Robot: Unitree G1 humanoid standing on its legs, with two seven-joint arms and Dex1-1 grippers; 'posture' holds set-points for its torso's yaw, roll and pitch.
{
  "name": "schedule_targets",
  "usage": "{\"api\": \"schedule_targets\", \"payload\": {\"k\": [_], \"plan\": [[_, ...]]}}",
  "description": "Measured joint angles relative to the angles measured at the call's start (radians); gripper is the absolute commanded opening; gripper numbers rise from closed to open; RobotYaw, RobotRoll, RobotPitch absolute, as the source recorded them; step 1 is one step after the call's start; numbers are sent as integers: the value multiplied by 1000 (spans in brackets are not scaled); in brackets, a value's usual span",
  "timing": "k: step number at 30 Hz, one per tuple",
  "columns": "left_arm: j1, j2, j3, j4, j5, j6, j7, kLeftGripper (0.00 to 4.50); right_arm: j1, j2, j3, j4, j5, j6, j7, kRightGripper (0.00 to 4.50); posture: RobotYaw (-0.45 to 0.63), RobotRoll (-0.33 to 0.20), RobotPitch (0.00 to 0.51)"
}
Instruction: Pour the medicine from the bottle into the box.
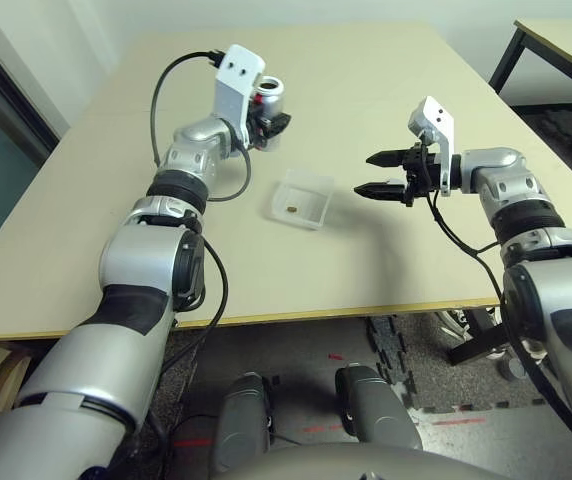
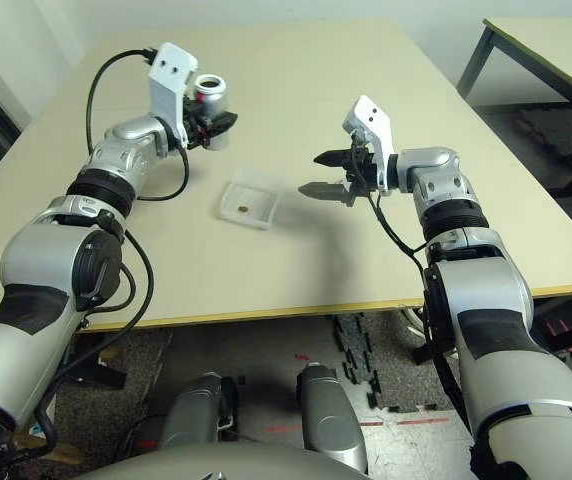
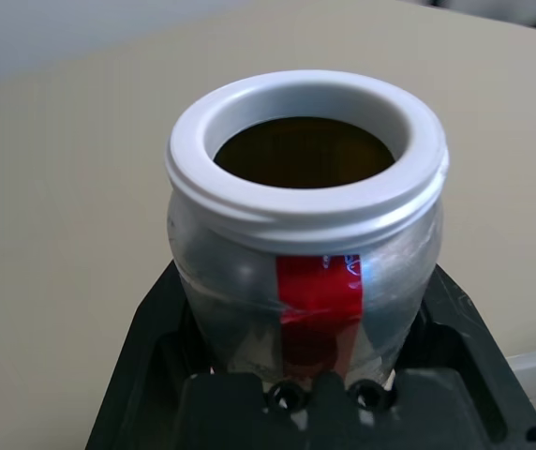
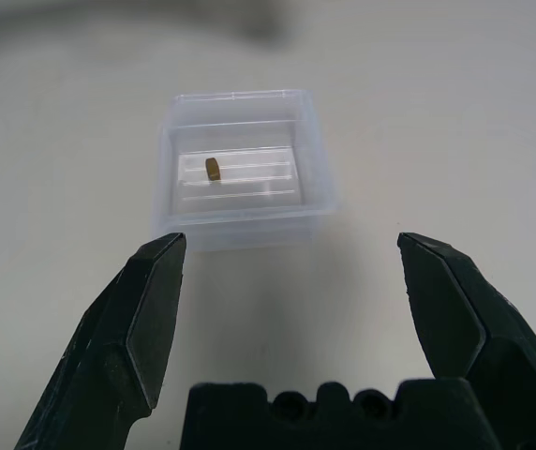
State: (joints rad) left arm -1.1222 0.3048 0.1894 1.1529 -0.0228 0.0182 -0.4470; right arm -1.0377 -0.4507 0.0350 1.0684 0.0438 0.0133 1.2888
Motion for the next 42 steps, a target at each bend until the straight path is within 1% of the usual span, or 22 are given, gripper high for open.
{"api": "schedule_targets", "payload": {"k": [4,9,16,26,33,41,42], "plan": [[95,11,21,-41,-16,-40,90,2682,0,7,0,11,-1,-7,-2,4500,-167,0,57],[164,13,18,-41,-13,-100,177,2682,0,25,1,23,-10,-16,-3,4500,-165,0,56],[187,25,18,-34,-15,-146,214,2682,-2,26,1,32,-18,-20,-1,4500,-171,0,55],[223,21,20,36,-16,-216,204,2682,-3,26,1,34,-20,-23,2,4500,-178,0,63],[232,8,19,76,-16,-221,214,2682,-6,24,1,34,-20,-23,4,4500,-183,0,66],[232,3,18,79,-16,-228,215,2682,-7,23,1,34,-20,-23,6,4500,-182,0,70],[232,3,18,79,-16,-229,215,2775,-7,23,1,34,-20,-23,6,4500,-181,0,70]]}}
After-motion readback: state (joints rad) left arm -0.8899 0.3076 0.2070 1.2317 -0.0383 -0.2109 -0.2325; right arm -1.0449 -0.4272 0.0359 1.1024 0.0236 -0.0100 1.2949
